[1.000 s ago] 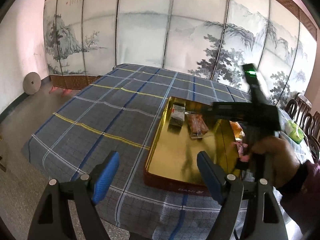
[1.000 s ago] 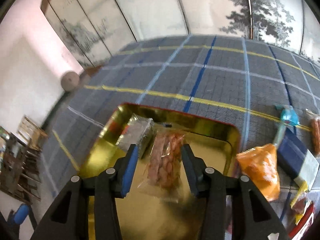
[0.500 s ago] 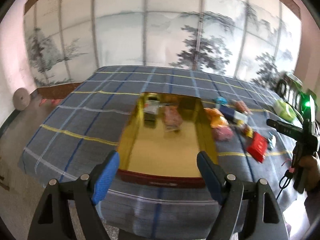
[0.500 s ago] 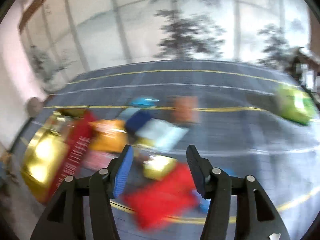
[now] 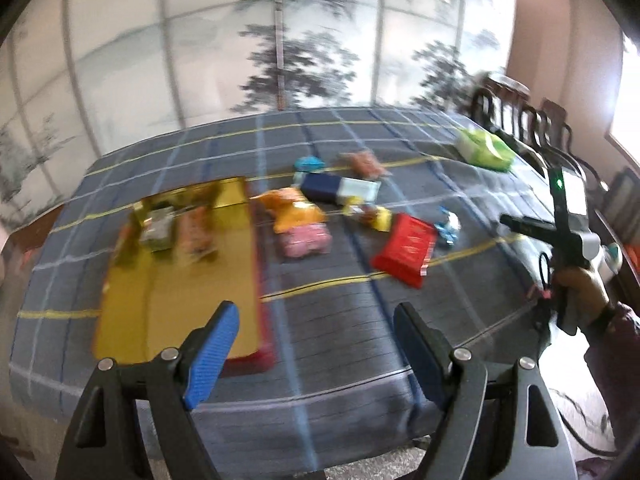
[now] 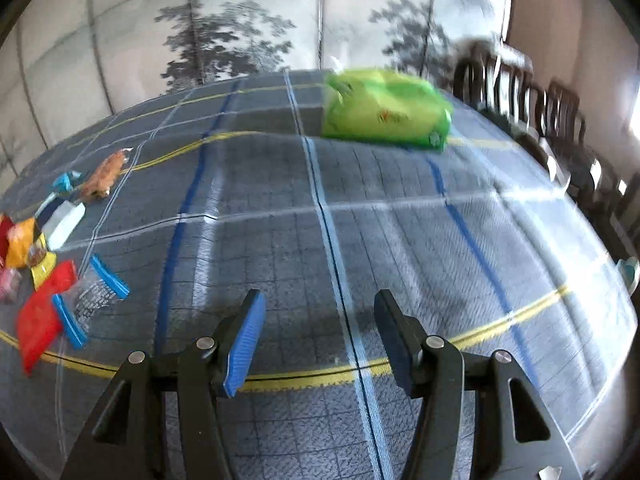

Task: Organize snacks
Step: 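Move the left tool back toward the red packet, then grasp the red packet with the left tool and lift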

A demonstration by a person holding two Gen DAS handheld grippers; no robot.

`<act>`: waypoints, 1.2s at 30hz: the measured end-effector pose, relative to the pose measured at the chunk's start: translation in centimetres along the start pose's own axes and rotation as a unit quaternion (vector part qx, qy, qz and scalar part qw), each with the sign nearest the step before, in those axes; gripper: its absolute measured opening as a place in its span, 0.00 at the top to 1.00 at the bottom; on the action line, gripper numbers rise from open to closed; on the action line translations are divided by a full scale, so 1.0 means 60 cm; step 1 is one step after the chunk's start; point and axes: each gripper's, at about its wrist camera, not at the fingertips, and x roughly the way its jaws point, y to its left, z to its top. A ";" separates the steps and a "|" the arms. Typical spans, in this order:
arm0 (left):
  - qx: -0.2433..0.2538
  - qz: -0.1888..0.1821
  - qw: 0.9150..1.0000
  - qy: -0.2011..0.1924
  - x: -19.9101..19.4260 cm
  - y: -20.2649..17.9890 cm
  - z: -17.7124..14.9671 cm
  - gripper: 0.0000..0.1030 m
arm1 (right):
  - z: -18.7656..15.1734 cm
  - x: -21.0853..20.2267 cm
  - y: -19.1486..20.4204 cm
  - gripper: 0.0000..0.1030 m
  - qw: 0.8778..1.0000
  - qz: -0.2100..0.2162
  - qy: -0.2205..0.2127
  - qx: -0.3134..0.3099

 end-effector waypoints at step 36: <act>0.101 -0.069 0.982 0.142 0.301 -0.172 0.085 0.57 | -0.012 -0.017 0.024 0.32 0.996 0.079 -0.020 -0.026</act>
